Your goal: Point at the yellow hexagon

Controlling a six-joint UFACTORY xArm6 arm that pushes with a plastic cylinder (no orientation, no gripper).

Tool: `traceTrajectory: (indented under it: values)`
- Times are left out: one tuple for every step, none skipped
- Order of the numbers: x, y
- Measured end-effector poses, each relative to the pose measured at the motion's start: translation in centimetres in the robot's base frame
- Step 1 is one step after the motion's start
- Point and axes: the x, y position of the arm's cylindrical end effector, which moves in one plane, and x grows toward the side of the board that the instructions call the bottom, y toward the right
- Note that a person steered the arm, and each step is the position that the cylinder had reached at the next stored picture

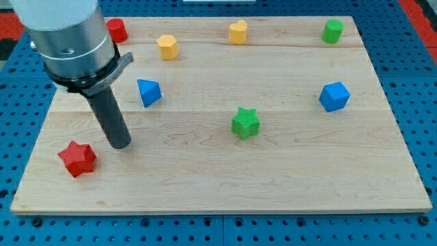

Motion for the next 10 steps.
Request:
traceTrajectory:
  values:
    - [0.0,0.4]
    - [0.0,0.5]
    - [-1.3,-0.3]
    - [-2.8,-3.0]
    - [-3.4,-5.6]
    - [-4.2,-7.3]
    - [-6.1,-10.1]
    - [-9.3,-9.6]
    - [-13.4,-5.4]
    - [-17.1,-3.7]
